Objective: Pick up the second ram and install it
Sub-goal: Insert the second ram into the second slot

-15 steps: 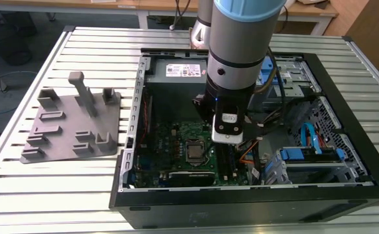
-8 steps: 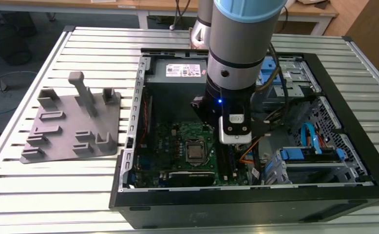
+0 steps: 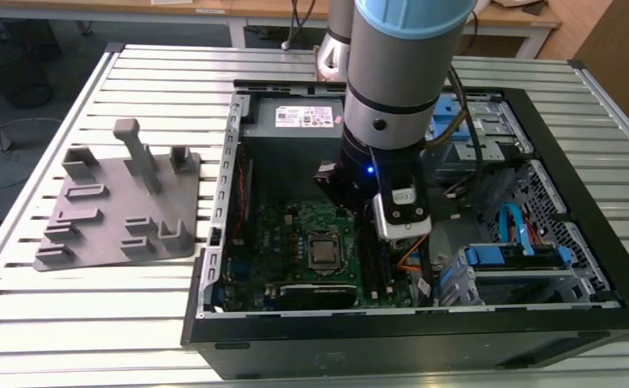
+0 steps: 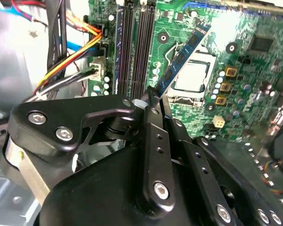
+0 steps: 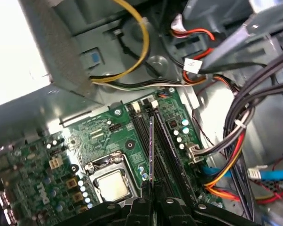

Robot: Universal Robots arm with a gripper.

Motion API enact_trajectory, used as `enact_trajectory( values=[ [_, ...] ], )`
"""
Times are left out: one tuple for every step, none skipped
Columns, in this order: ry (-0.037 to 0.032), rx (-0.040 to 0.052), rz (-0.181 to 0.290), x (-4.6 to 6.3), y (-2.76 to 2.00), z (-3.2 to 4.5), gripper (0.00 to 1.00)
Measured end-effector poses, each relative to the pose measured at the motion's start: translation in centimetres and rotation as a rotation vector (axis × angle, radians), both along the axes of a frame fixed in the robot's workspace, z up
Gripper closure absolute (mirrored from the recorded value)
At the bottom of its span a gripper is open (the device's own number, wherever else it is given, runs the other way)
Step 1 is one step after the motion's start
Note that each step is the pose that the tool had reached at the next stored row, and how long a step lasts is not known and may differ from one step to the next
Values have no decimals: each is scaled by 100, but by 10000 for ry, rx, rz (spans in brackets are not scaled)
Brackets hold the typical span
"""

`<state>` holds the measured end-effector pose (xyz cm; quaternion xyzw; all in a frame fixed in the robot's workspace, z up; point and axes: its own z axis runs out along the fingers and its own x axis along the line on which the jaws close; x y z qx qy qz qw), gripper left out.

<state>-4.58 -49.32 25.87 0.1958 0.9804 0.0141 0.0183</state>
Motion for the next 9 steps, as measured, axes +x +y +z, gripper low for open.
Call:
enact_trajectory(
  values=[
    [0, 1, 186, 0, 0, -1, 86],
    [0, 0, 370, 0, 0, -1, 86],
    [0, 0, 551, 0, 0, -2, 86],
    [0, 0, 729, 0, 0, -2, 86],
    [0, 0, 911, 0, 0, -3, 86],
    [0, 0, 1090, 0, 0, -3, 86],
    [0, 0, 1275, 0, 0, -4, 86],
    [0, 0, 1467, 0, 0, -4, 86],
    [0, 0, 1645, 0, 0, -5, 86]
  ],
)
